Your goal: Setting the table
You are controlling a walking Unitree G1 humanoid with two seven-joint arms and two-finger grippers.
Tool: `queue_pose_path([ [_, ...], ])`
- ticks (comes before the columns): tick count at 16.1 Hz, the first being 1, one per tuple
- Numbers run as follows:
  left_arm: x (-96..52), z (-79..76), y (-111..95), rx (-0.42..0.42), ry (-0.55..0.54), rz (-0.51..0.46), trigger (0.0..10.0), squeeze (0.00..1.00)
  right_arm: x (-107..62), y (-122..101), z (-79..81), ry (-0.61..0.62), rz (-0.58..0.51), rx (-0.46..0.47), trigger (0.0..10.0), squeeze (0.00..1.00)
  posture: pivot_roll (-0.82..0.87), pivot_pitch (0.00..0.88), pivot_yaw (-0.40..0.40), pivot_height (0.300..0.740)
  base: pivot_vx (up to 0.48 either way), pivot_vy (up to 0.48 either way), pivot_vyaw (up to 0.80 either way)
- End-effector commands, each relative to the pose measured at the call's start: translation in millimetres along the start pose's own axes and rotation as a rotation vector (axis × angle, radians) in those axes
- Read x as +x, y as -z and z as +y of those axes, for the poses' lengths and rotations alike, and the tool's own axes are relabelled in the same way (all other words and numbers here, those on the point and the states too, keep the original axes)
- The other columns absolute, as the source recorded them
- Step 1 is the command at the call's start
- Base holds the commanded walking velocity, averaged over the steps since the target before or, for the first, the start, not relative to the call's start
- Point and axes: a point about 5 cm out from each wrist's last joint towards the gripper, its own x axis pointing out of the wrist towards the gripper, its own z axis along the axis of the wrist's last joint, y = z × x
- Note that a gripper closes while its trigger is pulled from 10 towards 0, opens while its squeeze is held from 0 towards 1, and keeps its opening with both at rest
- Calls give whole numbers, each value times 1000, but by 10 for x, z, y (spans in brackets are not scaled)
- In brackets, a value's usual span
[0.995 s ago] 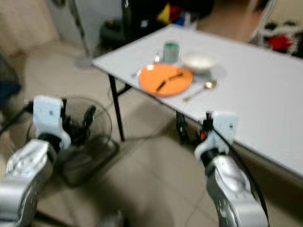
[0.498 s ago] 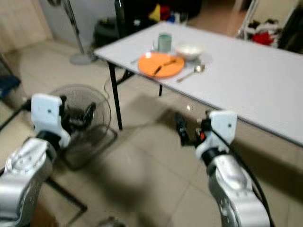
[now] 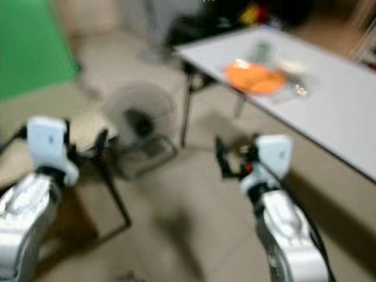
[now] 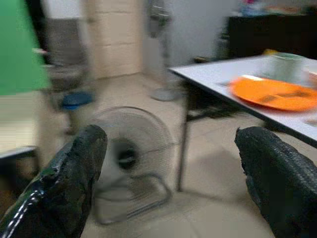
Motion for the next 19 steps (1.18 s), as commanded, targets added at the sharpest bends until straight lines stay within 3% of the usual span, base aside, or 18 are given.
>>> queue_pose_path([
  [1, 5, -11, -61, 28, -10, -45, 10000, 0, -6, -5, -22, 0, 1, -10, 10000, 1000, 147, 0, 10, 740, 0, 0, 800],
  [6, 12, 7, -68, 62, -25, -72, 10000, 0, -39, 44, 161, -159, 30, 37, 10000, 1000, 145, 0, 19, 740, 0, 0, 800],
  [14, -26, 27, -109, 29, -34, -98, 10000, 0, 75, -9, 247, -233, 2, 47, 10000, 1000, 179, 0, -10, 740, 0, 0, 800],
  [19, -38, 64, -122, 24, -54, -94, 10000, 0, 177, -47, 250, -231, -18, 48, 10000, 1000, 200, 0, -22, 740, 290, 0, 800],
])
